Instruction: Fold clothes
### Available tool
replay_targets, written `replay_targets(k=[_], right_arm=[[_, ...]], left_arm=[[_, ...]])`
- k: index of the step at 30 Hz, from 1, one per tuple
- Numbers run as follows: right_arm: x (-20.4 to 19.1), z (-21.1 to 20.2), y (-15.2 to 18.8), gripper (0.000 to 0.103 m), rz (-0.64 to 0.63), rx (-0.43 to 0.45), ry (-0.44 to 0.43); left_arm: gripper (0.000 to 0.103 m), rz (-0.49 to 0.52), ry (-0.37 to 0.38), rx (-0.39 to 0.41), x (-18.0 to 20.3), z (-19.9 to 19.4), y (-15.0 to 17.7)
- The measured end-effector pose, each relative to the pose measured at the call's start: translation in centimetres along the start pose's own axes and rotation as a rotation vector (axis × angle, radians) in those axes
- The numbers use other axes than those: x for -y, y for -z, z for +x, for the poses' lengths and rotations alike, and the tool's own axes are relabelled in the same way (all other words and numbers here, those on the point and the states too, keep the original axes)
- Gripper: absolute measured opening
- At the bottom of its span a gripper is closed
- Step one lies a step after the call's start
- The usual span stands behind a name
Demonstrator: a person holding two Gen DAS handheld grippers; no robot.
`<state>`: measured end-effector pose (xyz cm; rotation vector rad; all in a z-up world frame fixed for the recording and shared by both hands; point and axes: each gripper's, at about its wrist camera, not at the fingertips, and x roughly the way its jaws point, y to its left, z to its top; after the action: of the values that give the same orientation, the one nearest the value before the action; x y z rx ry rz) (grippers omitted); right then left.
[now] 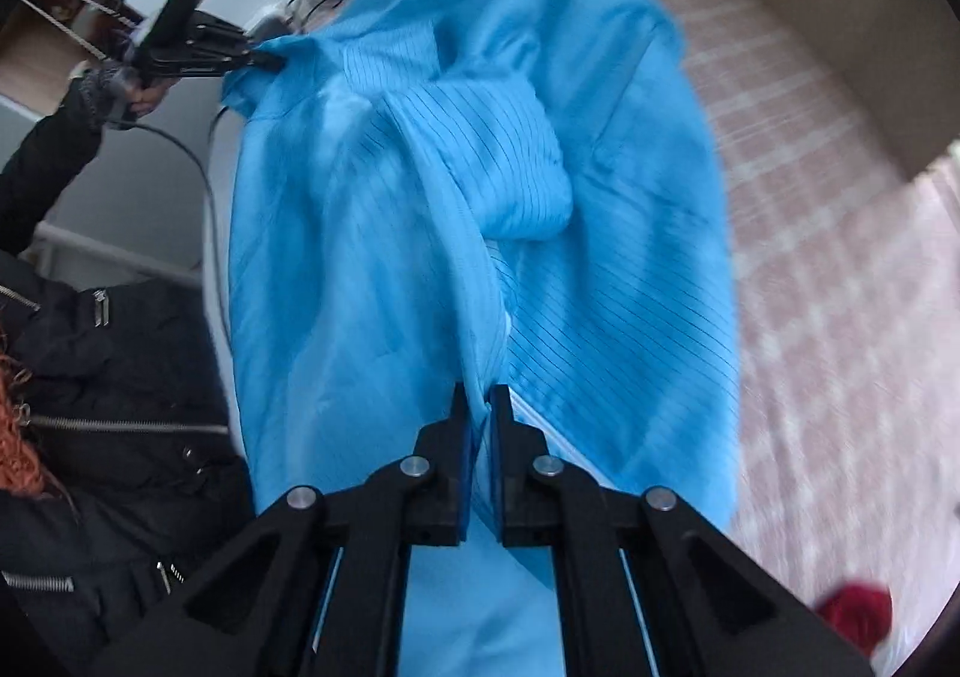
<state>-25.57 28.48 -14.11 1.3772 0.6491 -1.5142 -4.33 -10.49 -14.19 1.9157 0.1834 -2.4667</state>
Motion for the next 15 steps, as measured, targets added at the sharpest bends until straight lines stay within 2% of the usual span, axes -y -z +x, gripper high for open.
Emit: replay_targets(k=[3,9,13,15], right_arm=[[-2.4,-4.4,1.1,0.003,0.051,0.092,0.181],[-4.5,-17.1,2.5,0.002,0.235,0.375,0.509],[-6.3,-25.8,3.5,0.001,0.362,0.566,0.686],[-8.9,-30.0,3.4,0.001,0.371,0.650,0.801]], left_arm=[[0.001,0.024,-0.003,0.116,0.6,-4.2,-1.7],[0.001,0.217,-0.015,0.405,6.3,-13.9,-8.3],[0.000,0.288,-0.091,0.620,9.3,-23.2,-12.4],[0.000,0.307,-0.122,0.716,10.0,-27.7,-13.8]])
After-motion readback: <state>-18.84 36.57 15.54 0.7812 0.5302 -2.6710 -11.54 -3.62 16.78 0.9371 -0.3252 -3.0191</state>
